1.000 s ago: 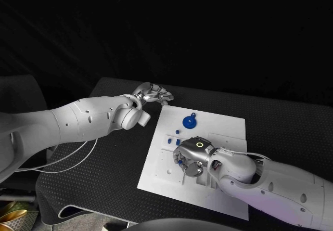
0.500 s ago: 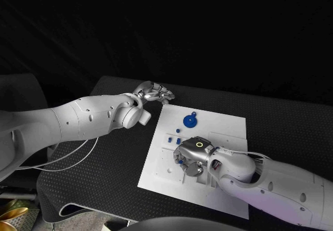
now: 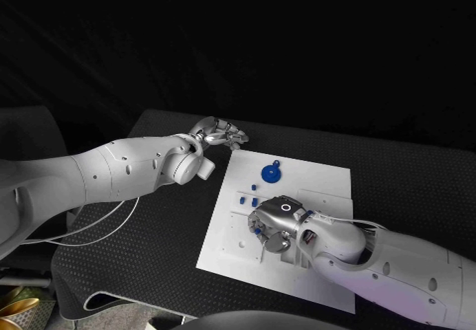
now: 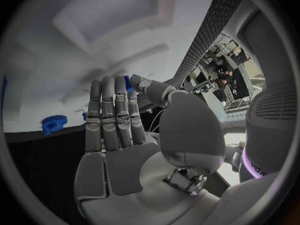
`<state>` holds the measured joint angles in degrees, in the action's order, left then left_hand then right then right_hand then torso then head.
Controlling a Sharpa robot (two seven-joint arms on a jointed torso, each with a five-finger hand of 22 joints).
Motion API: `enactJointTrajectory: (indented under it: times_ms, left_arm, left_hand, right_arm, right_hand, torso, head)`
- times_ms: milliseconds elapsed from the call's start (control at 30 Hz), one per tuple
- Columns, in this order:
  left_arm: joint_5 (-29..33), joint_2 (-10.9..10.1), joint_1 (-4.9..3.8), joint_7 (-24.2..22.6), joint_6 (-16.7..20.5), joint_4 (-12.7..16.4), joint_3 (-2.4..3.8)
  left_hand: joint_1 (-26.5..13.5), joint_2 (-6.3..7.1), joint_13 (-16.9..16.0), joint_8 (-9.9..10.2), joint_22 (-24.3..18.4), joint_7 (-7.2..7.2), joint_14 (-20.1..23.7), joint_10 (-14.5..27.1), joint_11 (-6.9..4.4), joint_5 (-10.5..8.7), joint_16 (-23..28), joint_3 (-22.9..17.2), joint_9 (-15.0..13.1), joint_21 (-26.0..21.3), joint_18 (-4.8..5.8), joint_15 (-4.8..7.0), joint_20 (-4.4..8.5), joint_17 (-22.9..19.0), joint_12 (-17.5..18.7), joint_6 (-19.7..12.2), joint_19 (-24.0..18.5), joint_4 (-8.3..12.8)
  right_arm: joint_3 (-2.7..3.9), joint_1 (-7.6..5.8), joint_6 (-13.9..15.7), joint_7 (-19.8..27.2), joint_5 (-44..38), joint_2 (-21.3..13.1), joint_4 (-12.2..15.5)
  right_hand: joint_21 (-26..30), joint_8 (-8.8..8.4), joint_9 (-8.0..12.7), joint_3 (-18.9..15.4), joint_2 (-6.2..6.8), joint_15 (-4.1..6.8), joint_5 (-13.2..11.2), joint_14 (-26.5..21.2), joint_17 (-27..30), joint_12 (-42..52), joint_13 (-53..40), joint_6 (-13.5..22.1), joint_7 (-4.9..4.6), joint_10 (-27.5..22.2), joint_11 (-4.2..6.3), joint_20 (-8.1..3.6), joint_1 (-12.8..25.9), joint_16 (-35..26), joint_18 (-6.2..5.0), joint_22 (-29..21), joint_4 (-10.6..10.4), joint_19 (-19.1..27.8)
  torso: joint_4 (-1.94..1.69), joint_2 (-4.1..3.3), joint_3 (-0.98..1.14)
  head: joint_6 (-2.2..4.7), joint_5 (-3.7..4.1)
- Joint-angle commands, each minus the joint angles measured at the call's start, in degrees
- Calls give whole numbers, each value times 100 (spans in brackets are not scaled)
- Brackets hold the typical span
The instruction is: Assemble the parts on the task board
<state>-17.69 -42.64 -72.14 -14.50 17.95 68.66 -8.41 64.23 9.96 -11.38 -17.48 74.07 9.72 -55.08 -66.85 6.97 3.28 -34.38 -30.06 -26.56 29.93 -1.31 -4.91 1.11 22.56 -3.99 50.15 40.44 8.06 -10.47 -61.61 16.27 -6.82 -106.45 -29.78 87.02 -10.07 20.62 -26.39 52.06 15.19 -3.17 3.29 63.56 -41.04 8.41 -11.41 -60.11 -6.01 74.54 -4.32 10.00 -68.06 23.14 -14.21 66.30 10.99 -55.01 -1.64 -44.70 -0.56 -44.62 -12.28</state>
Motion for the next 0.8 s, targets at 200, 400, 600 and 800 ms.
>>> enactJointTrajectory:
  times_ms: [200, 400, 600, 800]
  left_arm:
    - [29, -2, -7, -40, -75, 17, 6]
    - [29, -17, -7, -46, -71, 21, 6]
    - [30, -37, -7, -41, -72, 21, 5]
    - [35, -18, -6, -62, -95, -18, 5]
  left_hand:
    - [-6, 10, 13, 32, 8, -1, -45, 11, 52, 2, 28, 10, 6, -29, -93, -3, -34, 12, -1, -38, 26, -37]
    - [-1, 10, 14, 31, 10, -1, -48, 9, 51, 2, 31, 8, 6, -31, -94, -2, -33, 17, -3, -39, 27, -36]
    - [3, 12, 16, 30, 11, -1, -50, 7, 50, 2, 35, 7, 6, -34, -94, -2, -33, 22, -4, -39, 28, -35]
    - [7, 13, 17, 30, 12, 0, -52, 6, 50, 3, 39, 6, 6, -36, -95, -2, -33, 26, -5, -40, 28, -34]
  right_arm:
    - [-21, 19, 179, -51, 184, -40, -50]
    - [-21, 5, 179, -77, 184, -85, -42]
    - [-19, -52, 300, -67, 240, -241, 93]
    - [38, -228, 440, 31, 507, -545, 397]
  right_hand:
    - [147, -260, 116, -468, 164, -138, 32, -282, 57, -237, 114, 467, -78, -328, -143, 58, 157, -201, 6, 116, 136, 357]
    - [180, -288, 138, -588, 178, -172, 40, -370, 65, -306, 144, 522, -114, -434, -193, 77, 177, -260, 20, 174, 204, 446]
    - [194, -305, 156, -686, 192, -191, 34, -419, 60, -339, 158, 558, -147, -486, -218, 87, 210, -288, 26, 236, 267, 499]
    - [207, -317, 168, -757, 197, -204, 37, -451, 47, -355, 166, 589, -164, -514, -232, 94, 248, -301, 30, 286, 320, 540]
  torso:
    - [6, 2, 2]
    - [5, 1, 1]
    - [5, -1, 6]
    - [15, 3, 4]
  head:
    - [14, -6]
    - [22, -3]
    - [30, 7]
    - [99, 70]
